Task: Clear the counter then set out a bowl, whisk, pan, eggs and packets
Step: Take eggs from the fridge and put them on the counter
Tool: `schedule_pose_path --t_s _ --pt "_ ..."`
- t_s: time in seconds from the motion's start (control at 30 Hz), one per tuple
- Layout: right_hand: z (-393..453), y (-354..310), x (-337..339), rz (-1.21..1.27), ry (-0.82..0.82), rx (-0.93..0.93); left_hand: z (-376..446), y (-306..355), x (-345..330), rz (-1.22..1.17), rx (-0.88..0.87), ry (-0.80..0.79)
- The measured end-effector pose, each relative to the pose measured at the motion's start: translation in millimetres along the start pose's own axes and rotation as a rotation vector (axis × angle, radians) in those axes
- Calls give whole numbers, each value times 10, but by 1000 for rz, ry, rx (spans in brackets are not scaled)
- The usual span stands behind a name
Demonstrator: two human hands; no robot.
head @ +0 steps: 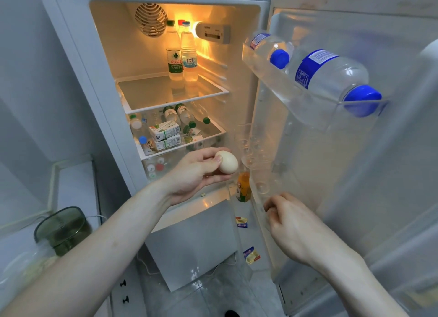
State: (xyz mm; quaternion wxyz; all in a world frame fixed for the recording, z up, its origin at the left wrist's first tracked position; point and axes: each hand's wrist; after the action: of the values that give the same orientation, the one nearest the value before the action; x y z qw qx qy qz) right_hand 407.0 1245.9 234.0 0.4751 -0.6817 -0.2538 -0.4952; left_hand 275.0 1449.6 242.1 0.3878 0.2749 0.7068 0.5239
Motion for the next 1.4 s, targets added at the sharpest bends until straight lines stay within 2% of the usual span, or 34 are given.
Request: schedule_pose_path --t_s 0.13,0.43,0.9,1.07,1.4 --pt "-12 5 -2 14 34 3 -69 -11 19 7 2 17" --pt "-87 29 -93 160 302 131 -214 -57 56 3 9 24" --pt "28 -296 -406 385 429 246 -660 -116 449 -11 -38 151" --pt "-14 -636 -501 459 506 384 -831 -141 596 -65 -51 235" --pt "-243 -1346 -772 588 157 649 -1297 -214 884 -62 -79 382"
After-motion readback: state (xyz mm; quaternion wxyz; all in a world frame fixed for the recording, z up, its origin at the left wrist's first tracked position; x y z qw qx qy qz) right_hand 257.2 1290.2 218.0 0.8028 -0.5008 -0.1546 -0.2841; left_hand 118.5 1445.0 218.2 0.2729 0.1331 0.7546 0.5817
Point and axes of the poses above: each hand's wrist, its own z-axis towards the middle knuckle, its own x-axis out of the back of the hand, y = z × x, and after that the axes turned 3 degrees about x, right-handed
